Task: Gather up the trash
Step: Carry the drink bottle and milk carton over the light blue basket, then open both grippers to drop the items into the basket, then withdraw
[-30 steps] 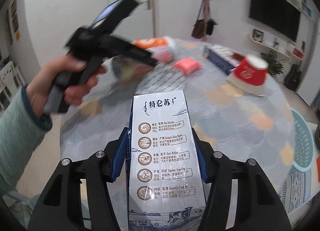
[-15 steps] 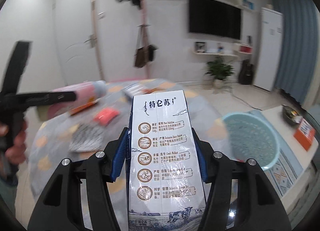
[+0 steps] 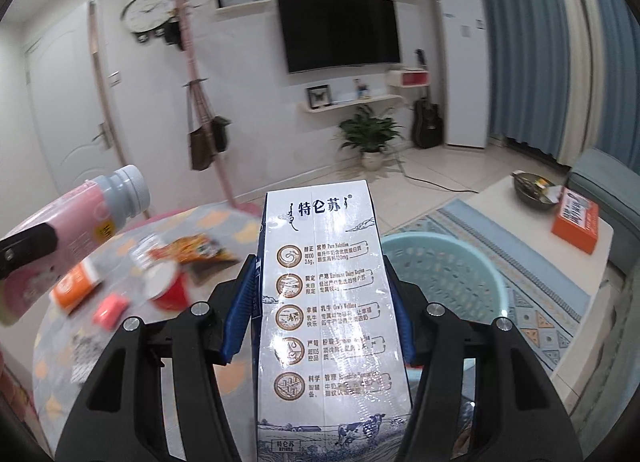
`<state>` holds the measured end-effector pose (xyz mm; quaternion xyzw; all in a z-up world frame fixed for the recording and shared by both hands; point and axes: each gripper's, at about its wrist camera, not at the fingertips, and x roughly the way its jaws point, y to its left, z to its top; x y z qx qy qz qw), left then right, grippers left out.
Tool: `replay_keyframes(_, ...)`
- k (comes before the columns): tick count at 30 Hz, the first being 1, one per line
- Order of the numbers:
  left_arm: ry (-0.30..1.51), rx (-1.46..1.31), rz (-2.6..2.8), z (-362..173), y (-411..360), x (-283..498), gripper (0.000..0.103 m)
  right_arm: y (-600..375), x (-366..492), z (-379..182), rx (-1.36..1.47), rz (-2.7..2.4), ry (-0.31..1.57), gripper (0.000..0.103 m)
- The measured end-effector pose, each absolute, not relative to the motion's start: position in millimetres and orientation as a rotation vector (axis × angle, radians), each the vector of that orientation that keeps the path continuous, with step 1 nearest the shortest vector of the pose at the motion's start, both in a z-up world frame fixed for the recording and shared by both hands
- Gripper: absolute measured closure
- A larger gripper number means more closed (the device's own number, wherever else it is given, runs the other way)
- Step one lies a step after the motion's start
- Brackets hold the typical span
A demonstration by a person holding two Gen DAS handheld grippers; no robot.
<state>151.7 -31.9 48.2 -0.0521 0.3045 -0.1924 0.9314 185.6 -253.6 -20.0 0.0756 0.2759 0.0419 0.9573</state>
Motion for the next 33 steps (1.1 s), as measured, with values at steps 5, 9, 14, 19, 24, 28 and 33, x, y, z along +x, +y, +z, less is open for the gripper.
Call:
replay_keyframes(5,0.639,-0.084,-0.451,45.7,-84.8,179.5,0.056,-292.0,215.1,-27.8,0.211,0.012,0.576,0.048)
replay_keyframes(9,0.667,-0.070,-0.484,37.4,-126.9,210.0,0.056,-319.1,239.2,-44.2,0.252,-0.046,0.608,0.048)
replay_keyframes(14,0.724,-0.068,-0.495,8.3,-167.8,245.1,0.056,-348.4,272.5,-72.9,0.319,-0.113,0.682,0.048)
replay_keyframes(19,0.816,-0.077,-0.486,-32.6,-196.0,277.7,0.056,-373.2,301.6,-108.3,0.331,-0.233,0.779,0.048)
replay_keyframes(24,0.905,-0.058,-0.476,-70.5,-209.1,299.9,0.055,-386.3,320.9,-136.0,0.365,-0.257,0.863,0.047)
replay_keyframes(28,0.894,-0.052,-0.474,-70.6,-206.9,294.8,0.035,-390.7,321.9,-147.8,0.379,-0.248,0.892,0.044)
replay_keyframes(33,0.845,-0.049,-0.485,-48.9,-200.1,281.2,0.032,-389.6,311.5,-146.1,0.381,-0.247,0.893,0.039)
